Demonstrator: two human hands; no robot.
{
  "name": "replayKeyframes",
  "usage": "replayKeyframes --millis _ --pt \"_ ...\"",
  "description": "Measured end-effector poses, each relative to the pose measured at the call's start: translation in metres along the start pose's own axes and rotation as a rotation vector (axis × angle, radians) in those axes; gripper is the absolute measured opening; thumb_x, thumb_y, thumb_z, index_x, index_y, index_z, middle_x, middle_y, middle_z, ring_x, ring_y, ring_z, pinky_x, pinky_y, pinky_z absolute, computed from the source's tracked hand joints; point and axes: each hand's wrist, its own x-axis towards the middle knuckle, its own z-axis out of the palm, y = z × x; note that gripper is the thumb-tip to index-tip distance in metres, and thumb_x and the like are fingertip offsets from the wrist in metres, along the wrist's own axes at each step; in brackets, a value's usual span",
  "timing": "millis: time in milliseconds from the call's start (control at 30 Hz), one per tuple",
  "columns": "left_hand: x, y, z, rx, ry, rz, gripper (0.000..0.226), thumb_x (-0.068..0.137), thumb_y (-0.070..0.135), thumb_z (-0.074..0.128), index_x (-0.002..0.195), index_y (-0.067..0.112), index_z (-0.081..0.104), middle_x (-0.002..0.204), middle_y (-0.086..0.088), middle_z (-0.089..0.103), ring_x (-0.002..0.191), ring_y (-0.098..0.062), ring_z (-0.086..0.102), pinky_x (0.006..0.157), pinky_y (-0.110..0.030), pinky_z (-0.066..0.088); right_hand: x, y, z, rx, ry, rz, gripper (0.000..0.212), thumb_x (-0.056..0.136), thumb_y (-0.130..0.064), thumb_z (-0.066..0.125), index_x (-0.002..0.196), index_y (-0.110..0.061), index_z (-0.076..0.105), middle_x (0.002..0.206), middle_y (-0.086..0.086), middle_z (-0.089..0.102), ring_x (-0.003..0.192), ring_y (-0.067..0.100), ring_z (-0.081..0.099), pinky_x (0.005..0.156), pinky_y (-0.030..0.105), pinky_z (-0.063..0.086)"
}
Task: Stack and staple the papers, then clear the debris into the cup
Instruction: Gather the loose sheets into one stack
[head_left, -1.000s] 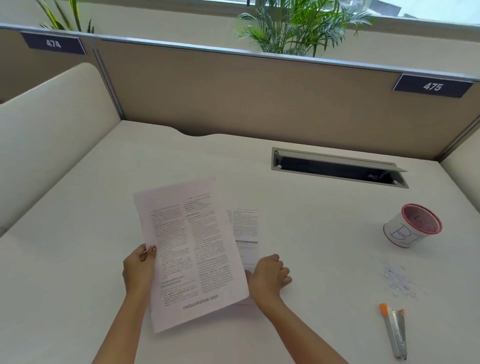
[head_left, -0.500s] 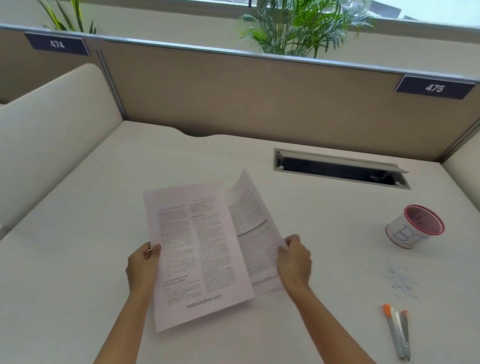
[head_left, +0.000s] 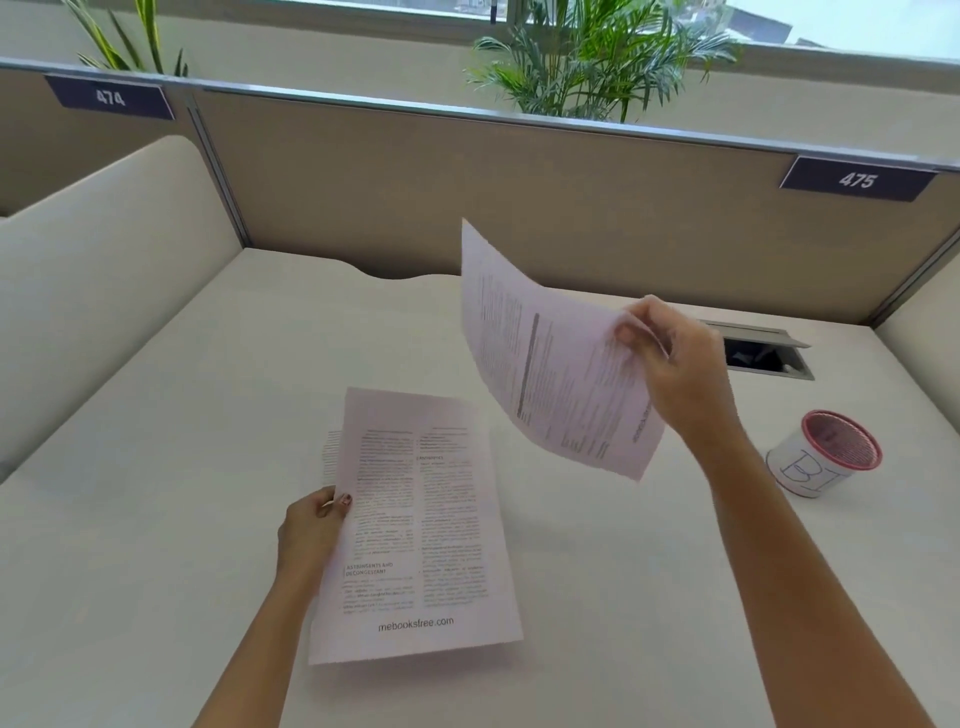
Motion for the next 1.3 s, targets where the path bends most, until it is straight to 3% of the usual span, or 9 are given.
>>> replayKeyframes --millis 133,233,367,467,600,867,1033,1133,1300 --pt "0.001 0.003 0.001 -0.002 -0.027 0.001 0.025 0.096 0.021 0.055 0.118 0.018 0.068 0.101 -0.001 0.071 0.099 -0.027 0.067 0.095 -0.047 0.051 0.01 -0.026 -0.009 0.209 -0.417 -0.144 0.014 0.089 -0.004 0.058 0.081 -0.013 0.066 0.076 -0.004 0.065 0.074 0.014 0.059 0.073 0.027 0.045" --pt "0.002 0.005 0.002 -0.044 -0.065 0.003 0.02 0.096 0.02 0.057 0.109 0.025 0.071 0.098 0.003 0.073 0.097 -0.025 0.069 0.094 -0.048 0.052 0.016 -0.04 -0.015 0.293 -0.635 -0.167 0.009 0.087 -0.007 0.064 0.086 -0.014 0.07 0.081 -0.01 0.069 0.079 0.008 0.063 0.077 0.02 0.048" --pt "-0.001 0.011 0.007 -0.08 -0.136 0.041 0.024 0.095 0.01 0.056 0.094 0.028 0.072 0.084 0.012 0.075 0.087 -0.017 0.069 0.083 -0.039 0.053 0.031 -0.047 -0.015 -0.017 -0.82 -0.203 0.011 0.084 -0.009 0.068 0.087 -0.019 0.072 0.084 -0.011 0.072 0.083 0.005 0.065 0.081 0.019 0.048" --pt "-0.008 0.019 0.012 -0.071 -0.244 0.074 0.02 0.095 0.018 0.058 0.097 0.032 0.072 0.097 0.006 0.077 0.097 -0.019 0.071 0.093 -0.042 0.053 0.037 -0.043 0.005 -0.294 -0.826 -0.233 0.016 0.081 -0.011 0.069 0.082 -0.027 0.071 0.08 -0.013 0.071 0.081 0.003 0.063 0.08 0.025 0.051" --pt "-0.02 0.033 0.026 -0.081 -0.4 0.111 0.019 0.095 0.016 0.058 0.105 0.02 0.073 0.1 0.0 0.077 0.094 -0.021 0.073 0.089 -0.039 0.055 0.032 -0.035 0.046 -0.369 -0.822 -0.24 0.016 0.075 -0.012 0.073 0.079 -0.027 0.068 0.077 -0.008 0.071 0.076 0.011 0.064 0.073 0.035 0.055" --pt "-0.042 0.053 0.048 -0.004 -0.459 0.184 0.021 0.094 0.019 0.058 0.101 0.029 0.075 0.092 0.006 0.078 0.084 -0.016 0.074 0.08 -0.035 0.056 0.016 -0.016 0.101 -0.214 -0.758 -0.178 0.014 0.08 -0.006 0.072 0.091 -0.013 0.067 0.083 -0.002 0.063 0.075 0.014 0.059 0.066 0.014 0.039" --pt "-0.047 0.059 0.048 -0.065 -0.433 0.168 0.022 0.094 0.018 0.058 0.102 0.03 0.075 0.093 0.005 0.078 0.085 -0.017 0.074 0.083 -0.04 0.058 0.014 0.001 0.108 -0.154 -0.66 -0.002 0.049 0.074 -0.012 0.079 0.117 -0.018 0.057 0.113 0.003 0.06 0.091 0.015 0.056 0.075 0.013 0.042" --pt "-0.049 0.061 0.048 -0.087 -0.433 0.173 0.021 0.095 0.02 0.058 0.098 0.031 0.076 0.092 0.002 0.078 0.084 -0.021 0.074 0.082 -0.042 0.056 0.014 0.004 0.106 -0.095 -0.598 0.149 0.069 0.074 -0.013 0.08 0.133 -0.017 0.045 0.125 0.007 0.057 0.097 0.019 0.057 0.087 0.026 0.047" --pt "-0.048 0.059 0.051 -0.062 -0.443 0.19 0.021 0.096 0.023 0.057 0.094 0.032 0.076 0.092 0.002 0.077 0.087 -0.023 0.074 0.086 -0.047 0.055 0.018 0.009 0.096 -0.013 -0.53 0.293 0.052 0.074 -0.012 0.079 0.12 -0.018 0.054 0.093 0.002 0.064 0.089 0.015 0.059 0.08 0.024 0.045"
